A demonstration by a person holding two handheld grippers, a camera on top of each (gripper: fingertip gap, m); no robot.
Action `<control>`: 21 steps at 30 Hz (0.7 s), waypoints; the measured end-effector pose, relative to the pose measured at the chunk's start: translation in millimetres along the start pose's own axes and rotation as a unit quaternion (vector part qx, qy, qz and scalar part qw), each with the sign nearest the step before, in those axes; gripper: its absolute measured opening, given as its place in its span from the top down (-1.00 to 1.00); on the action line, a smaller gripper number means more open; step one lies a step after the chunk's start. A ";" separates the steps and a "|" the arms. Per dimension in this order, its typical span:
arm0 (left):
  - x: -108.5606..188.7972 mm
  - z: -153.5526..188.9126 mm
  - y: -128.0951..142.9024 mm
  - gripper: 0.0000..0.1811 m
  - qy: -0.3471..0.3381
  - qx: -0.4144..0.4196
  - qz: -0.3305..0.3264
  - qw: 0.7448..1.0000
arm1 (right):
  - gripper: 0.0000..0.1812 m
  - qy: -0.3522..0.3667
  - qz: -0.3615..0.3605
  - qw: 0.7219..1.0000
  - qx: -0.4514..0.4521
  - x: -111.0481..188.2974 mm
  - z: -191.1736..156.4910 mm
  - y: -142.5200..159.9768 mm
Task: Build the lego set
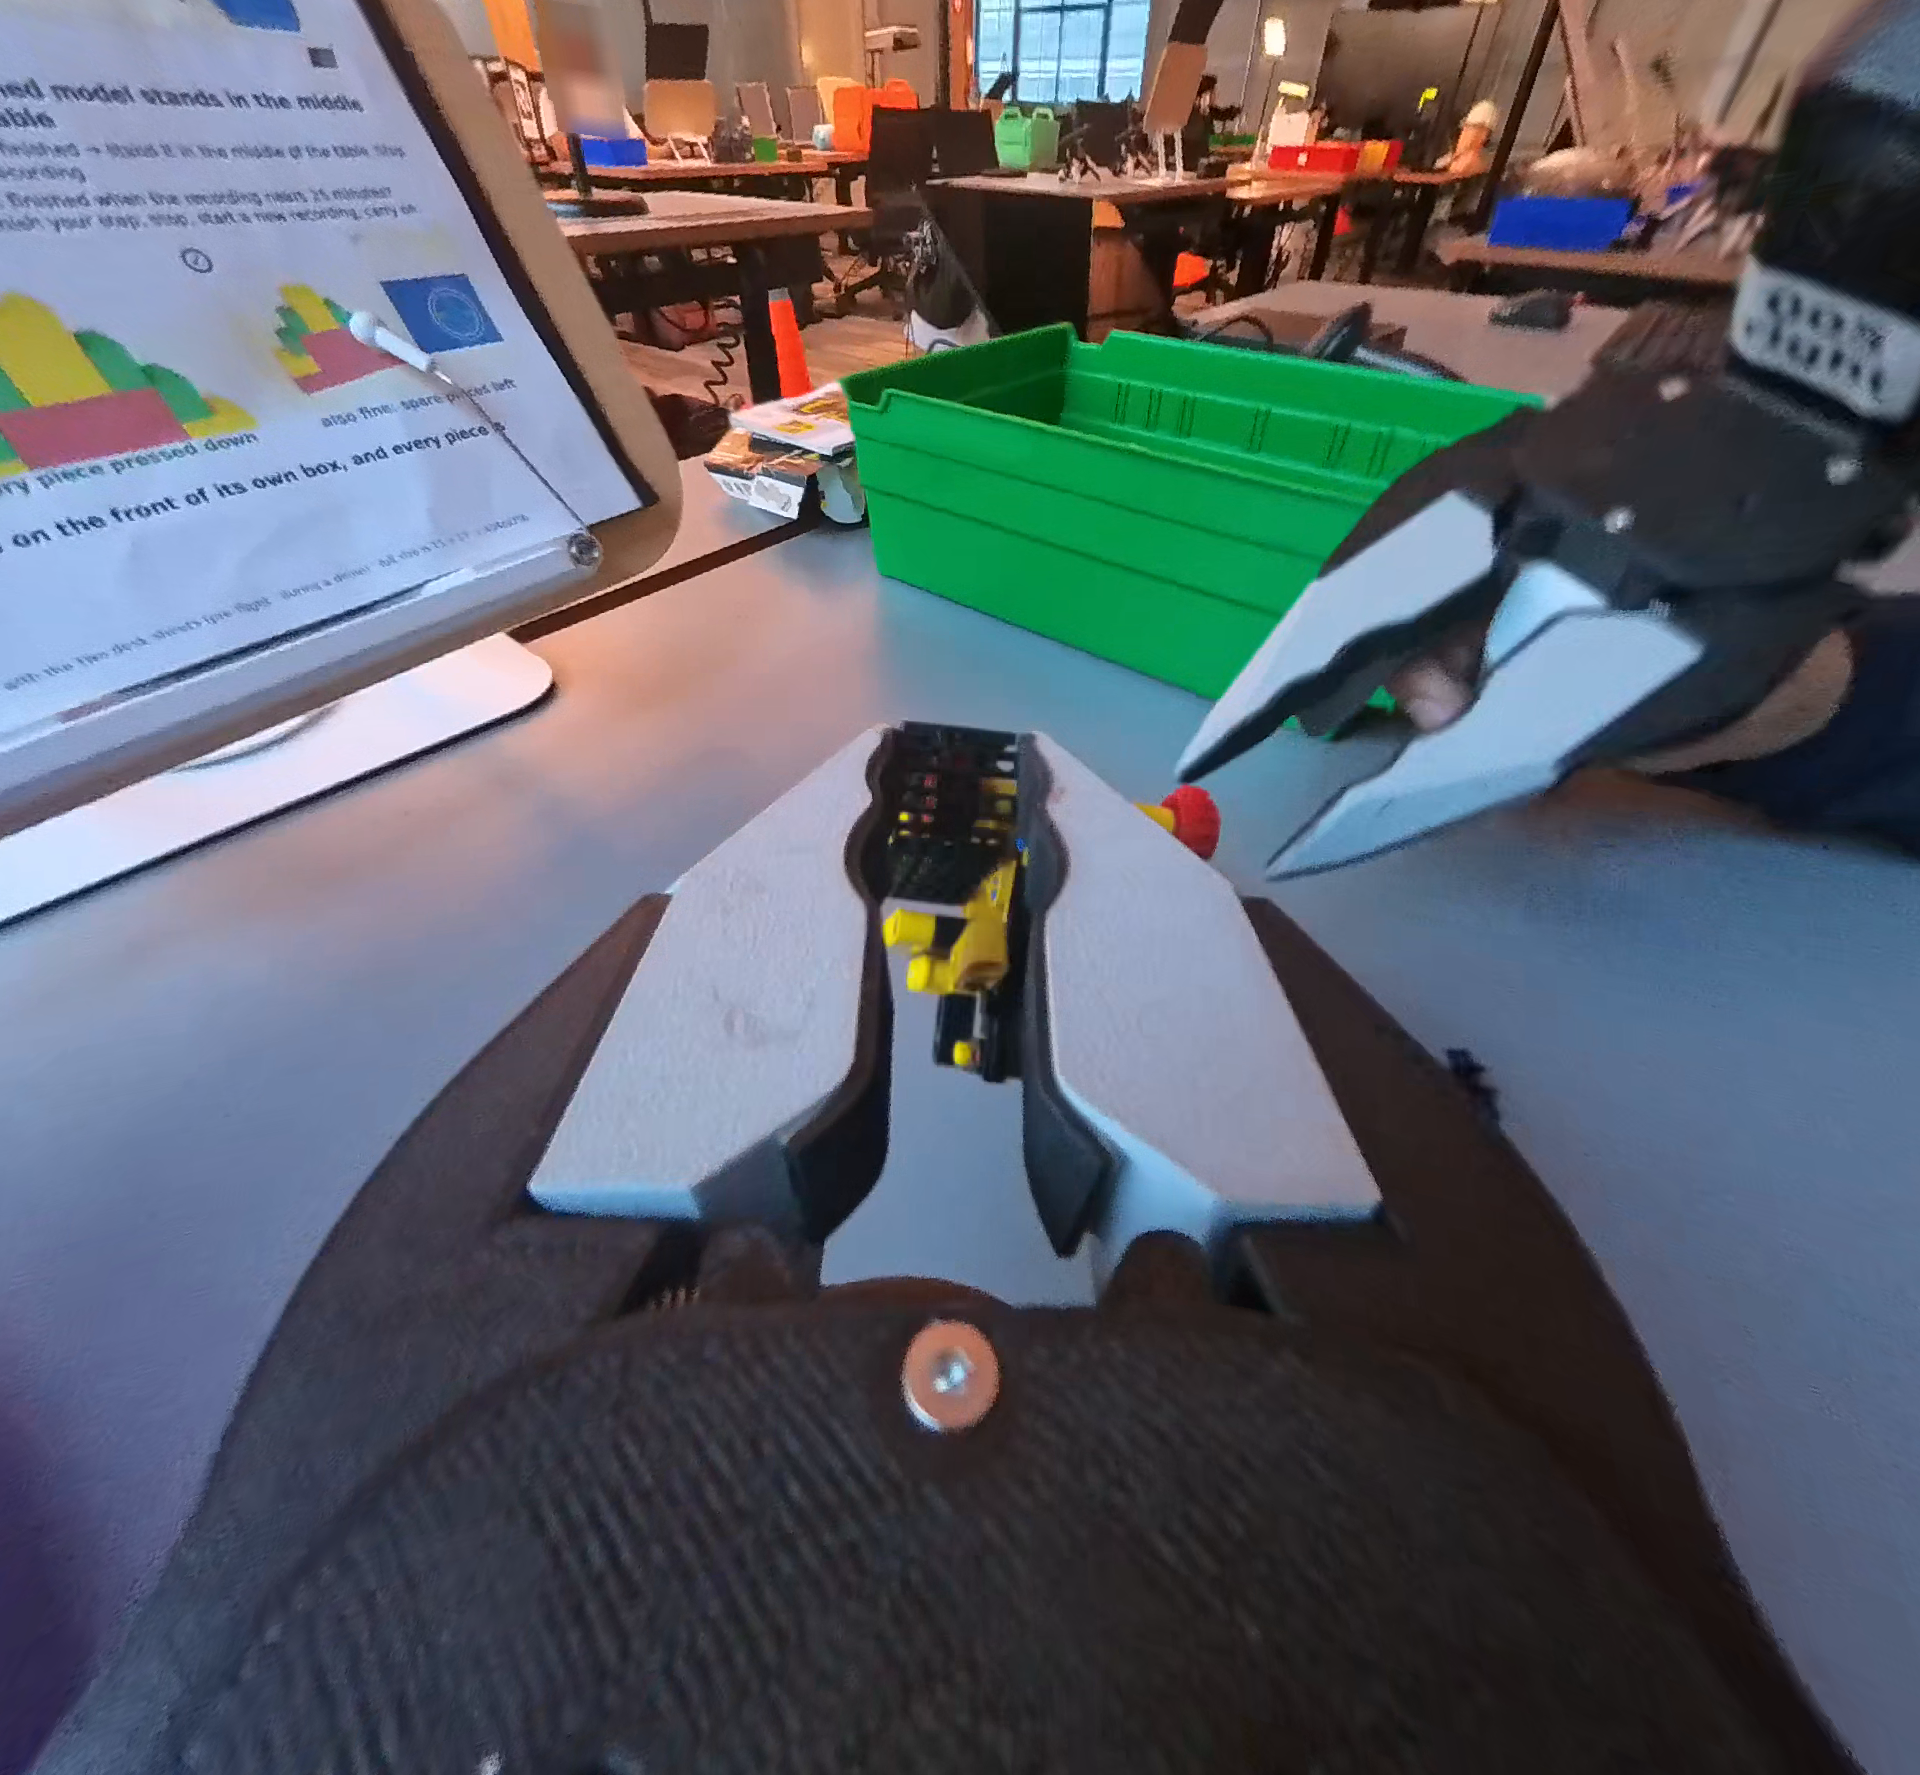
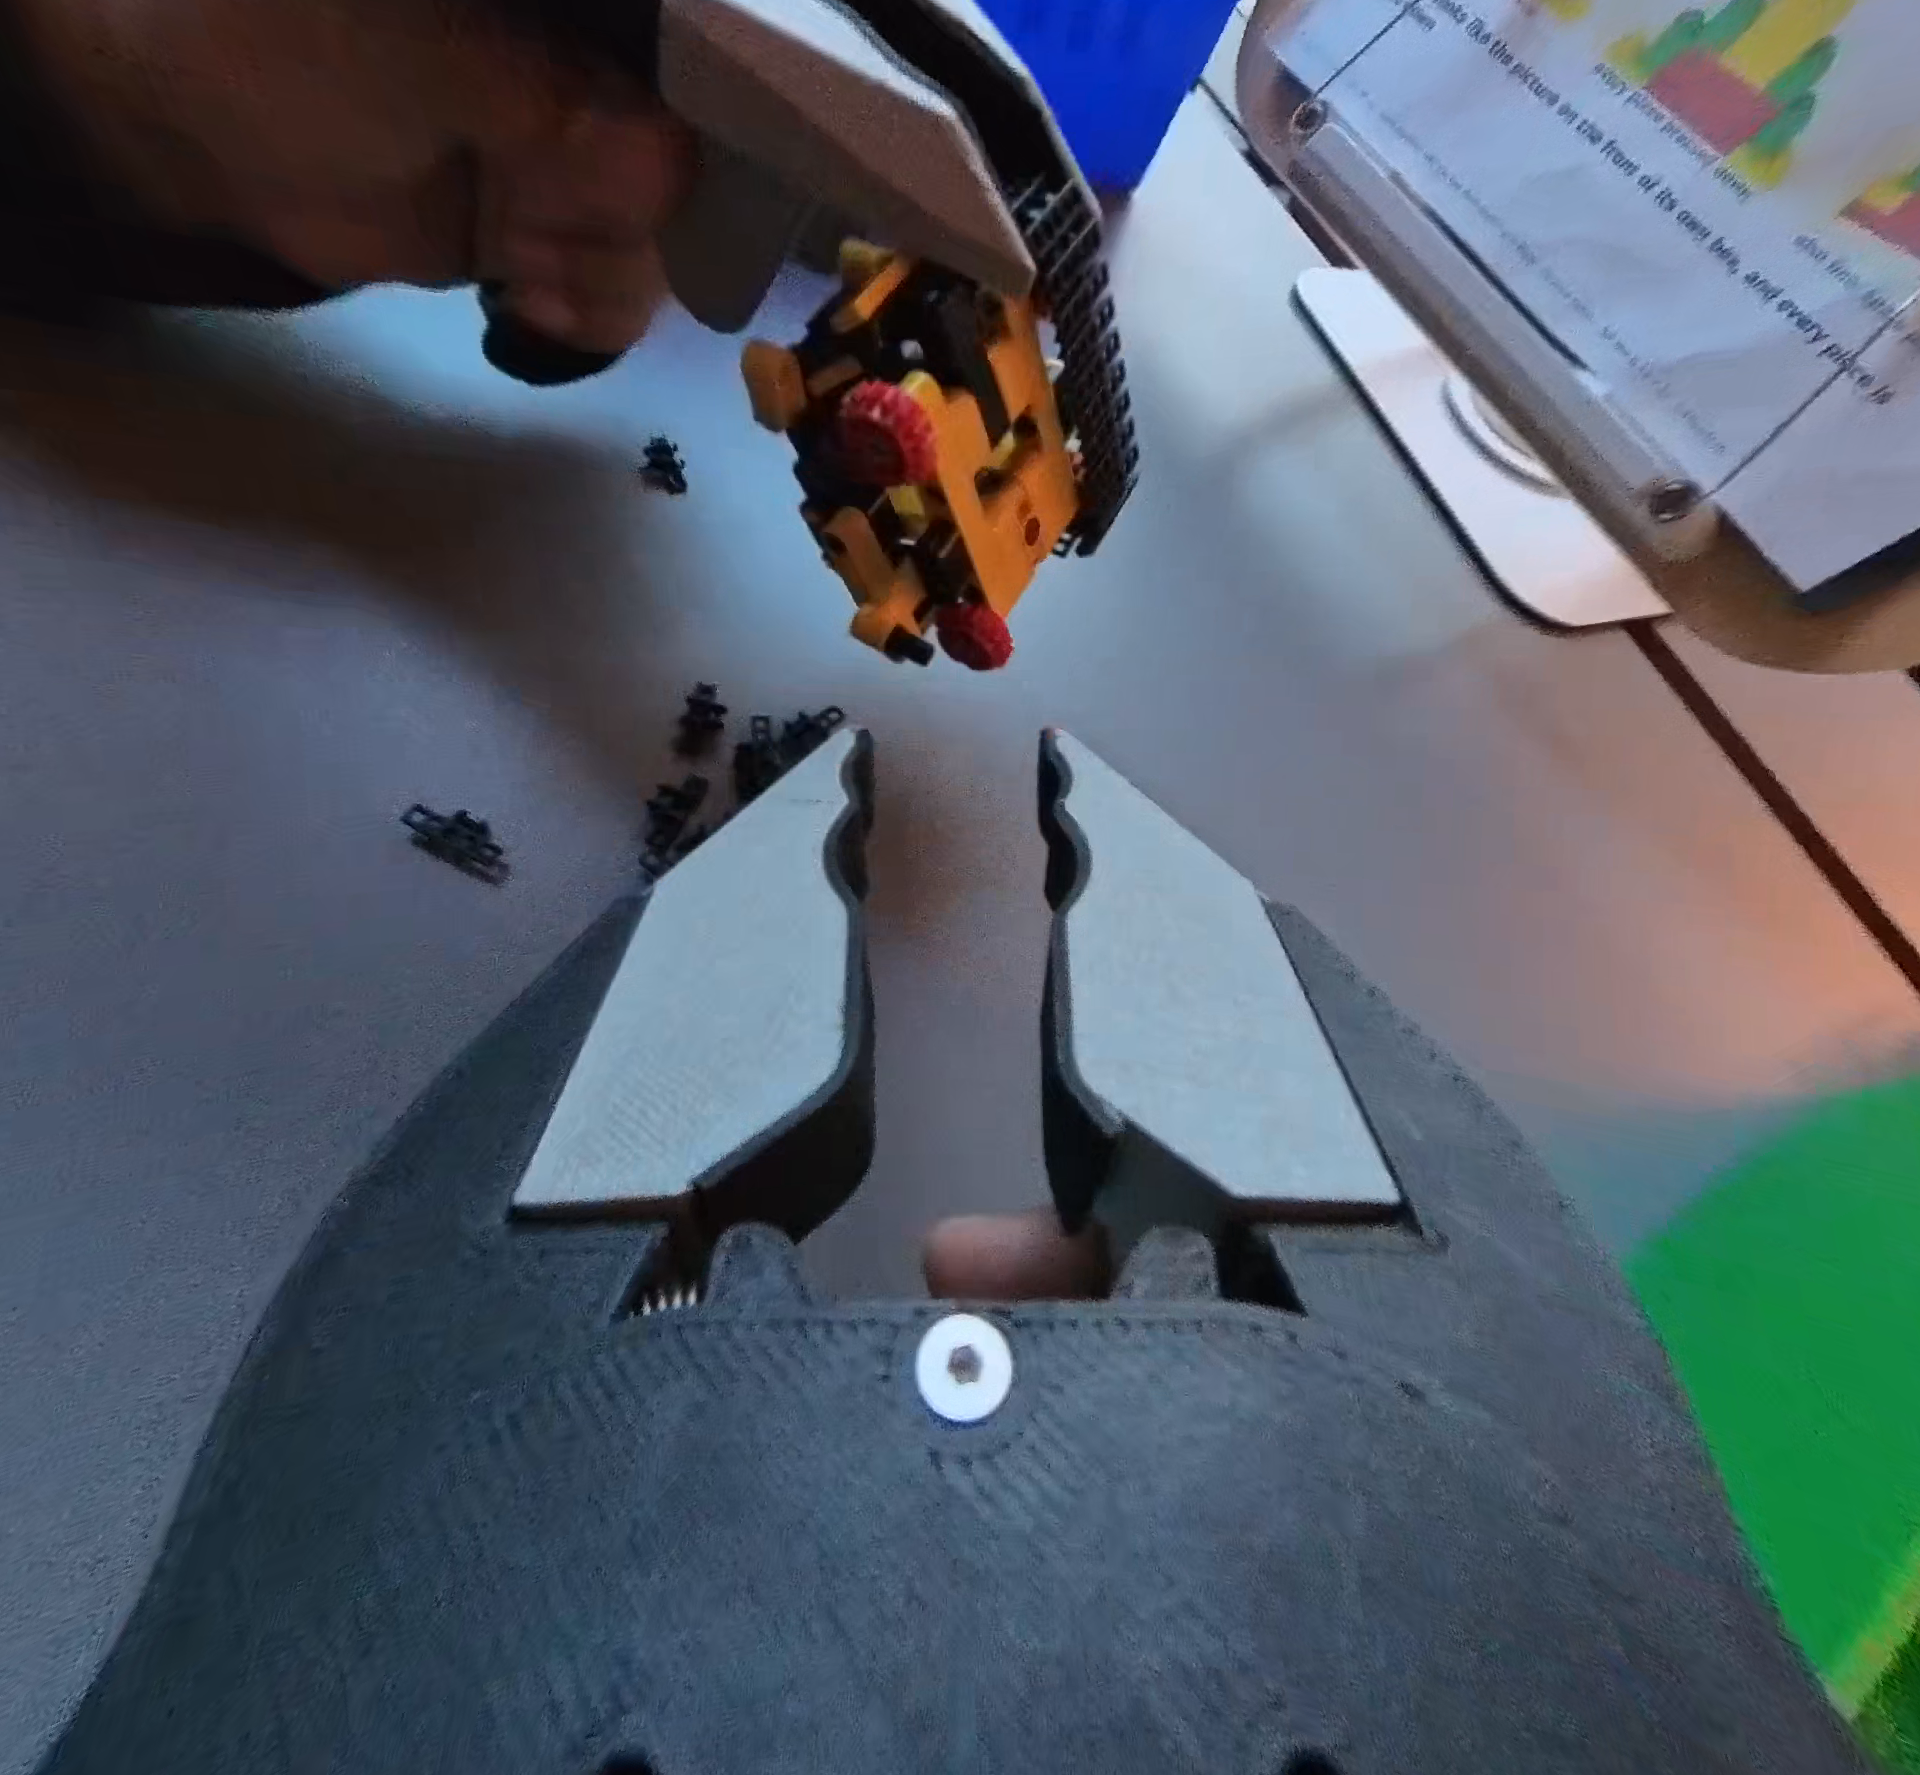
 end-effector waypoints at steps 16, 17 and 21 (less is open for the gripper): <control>-3.7 5.9 -0.2 0.79 0.038 0.018 0.033 0.999 | 0.81 -0.043 -0.030 0.998 -0.033 -15.8 -11.2 3.3; -4.8 6.6 0.6 0.79 0.034 0.012 0.030 0.999 | 0.89 -0.084 -0.024 0.994 -0.065 -15.1 -13.9 3.5; -5.8 8.4 0.6 0.80 0.025 -0.003 0.036 0.999 | 1.00 -0.152 0.025 0.981 -0.116 -8.7 -13.5 -4.0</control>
Point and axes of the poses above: each gripper's, where its closed fingertips meet, x back along the fingers, y out of its underside, z = x × y across the jaws, the point moved 4 cm from there along x, back along the fingers, and after that the axes turned 9 degrees about -z, right-handed, at the moved point
